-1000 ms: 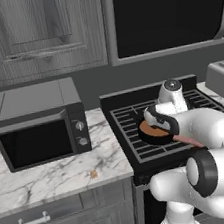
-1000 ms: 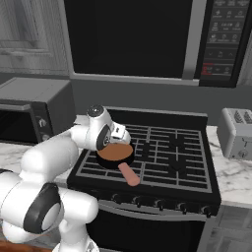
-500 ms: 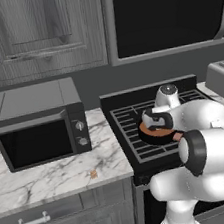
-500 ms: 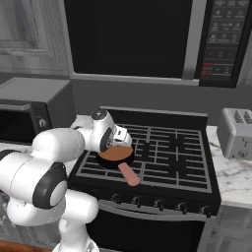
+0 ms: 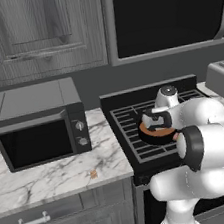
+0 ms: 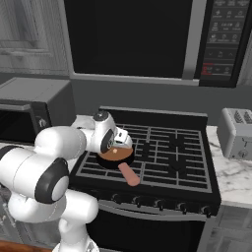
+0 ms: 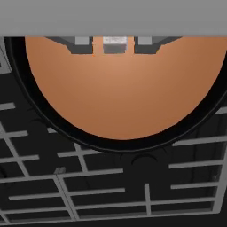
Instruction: Pick up the sugar cube(s) and place them in the saucepan with hot chocolate.
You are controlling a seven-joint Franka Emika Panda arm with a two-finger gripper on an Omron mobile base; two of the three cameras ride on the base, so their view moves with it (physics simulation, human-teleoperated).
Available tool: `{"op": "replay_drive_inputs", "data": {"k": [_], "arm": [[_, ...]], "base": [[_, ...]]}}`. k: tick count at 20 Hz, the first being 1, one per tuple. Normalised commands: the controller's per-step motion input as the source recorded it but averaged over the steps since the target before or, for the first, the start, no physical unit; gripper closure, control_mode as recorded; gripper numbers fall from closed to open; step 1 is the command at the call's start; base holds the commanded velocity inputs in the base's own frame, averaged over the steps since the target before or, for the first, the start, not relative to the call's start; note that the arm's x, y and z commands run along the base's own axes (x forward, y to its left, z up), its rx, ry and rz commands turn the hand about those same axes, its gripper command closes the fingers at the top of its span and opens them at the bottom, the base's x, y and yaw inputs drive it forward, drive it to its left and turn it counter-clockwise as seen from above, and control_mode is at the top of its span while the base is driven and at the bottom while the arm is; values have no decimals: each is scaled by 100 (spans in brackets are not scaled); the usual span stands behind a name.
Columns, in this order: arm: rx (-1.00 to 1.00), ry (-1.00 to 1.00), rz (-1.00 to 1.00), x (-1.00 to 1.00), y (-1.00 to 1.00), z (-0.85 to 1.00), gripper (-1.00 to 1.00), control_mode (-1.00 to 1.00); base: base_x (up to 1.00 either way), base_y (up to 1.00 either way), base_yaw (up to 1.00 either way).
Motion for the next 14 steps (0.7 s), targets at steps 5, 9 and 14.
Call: {"op": "replay_drive_inputs", "data": {"k": [5, 9, 14], "arm": [[0, 0, 0, 0, 0, 0, -100, -100], [0, 0, 0, 0, 0, 0, -100, -100], [-2, 0, 0, -22, 4, 4, -100, -100]], "base": [[0, 0, 0], [0, 0, 0], [0, 0, 0]]}}
